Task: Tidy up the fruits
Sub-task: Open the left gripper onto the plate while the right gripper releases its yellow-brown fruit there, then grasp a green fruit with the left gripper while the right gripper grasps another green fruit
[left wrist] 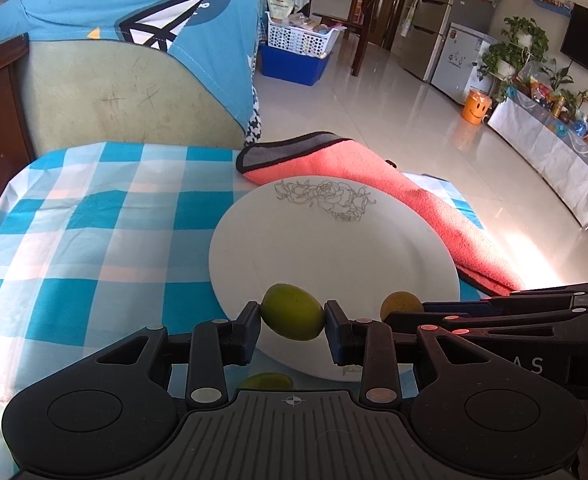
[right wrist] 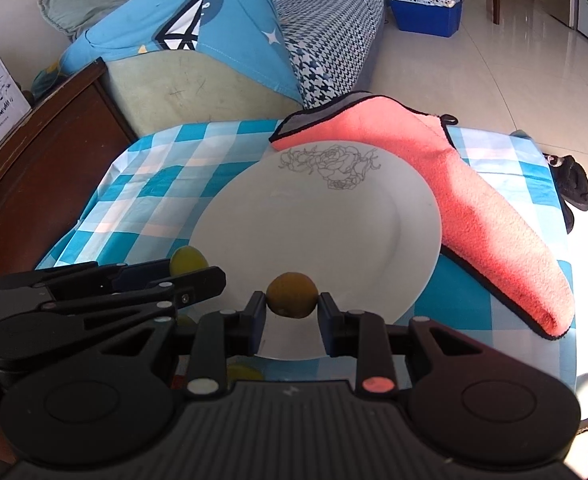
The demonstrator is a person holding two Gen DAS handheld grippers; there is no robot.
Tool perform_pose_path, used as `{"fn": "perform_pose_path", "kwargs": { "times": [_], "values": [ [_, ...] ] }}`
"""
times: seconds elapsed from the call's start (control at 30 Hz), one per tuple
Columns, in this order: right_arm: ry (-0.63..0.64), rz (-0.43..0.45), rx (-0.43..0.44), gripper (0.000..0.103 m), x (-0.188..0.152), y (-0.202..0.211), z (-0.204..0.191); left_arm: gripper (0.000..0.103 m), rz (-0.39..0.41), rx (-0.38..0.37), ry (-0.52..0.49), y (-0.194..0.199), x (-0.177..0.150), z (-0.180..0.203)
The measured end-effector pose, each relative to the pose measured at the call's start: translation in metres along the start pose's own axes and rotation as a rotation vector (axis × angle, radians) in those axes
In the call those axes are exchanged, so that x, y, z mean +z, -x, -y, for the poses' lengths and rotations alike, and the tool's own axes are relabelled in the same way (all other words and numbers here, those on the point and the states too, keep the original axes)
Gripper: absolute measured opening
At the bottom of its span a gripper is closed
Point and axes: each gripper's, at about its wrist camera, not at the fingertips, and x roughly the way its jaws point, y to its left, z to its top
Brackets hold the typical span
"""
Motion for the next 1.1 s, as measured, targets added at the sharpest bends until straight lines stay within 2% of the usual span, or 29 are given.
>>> {"fn": "perform_pose_path", "kwargs": {
  "times": [0.33,0.43,0.5,0.7,1.1],
  "values": [
    [-0.026,0.004,0.004,0.032,0.000,0.001,0.002,0.037,0.024,0.014,0.021,0.010,0.003,-0.001],
    [-0.028,0.007,0.015,0.032,0.001,0.003,0.001,0.043,0.034,0.023,0.038,0.017,0.005,-0.004],
    [-0.028,0.011,0.023,0.033,0.002,0.005,0.001,0.051,0.038,0.029,0.044,0.024,0.006,-0.006],
    [-0.020,0.011,0.040,0.036,-0.002,0.012,0.000,0.057,0.033,0.073,0.049,0.044,0.004,-0.017],
    [0.025,-0.001,0.072,0.041,-0.017,0.027,-0.008,0.060,0.012,0.150,0.138,0.076,-0.016,-0.061]
  ]
}}
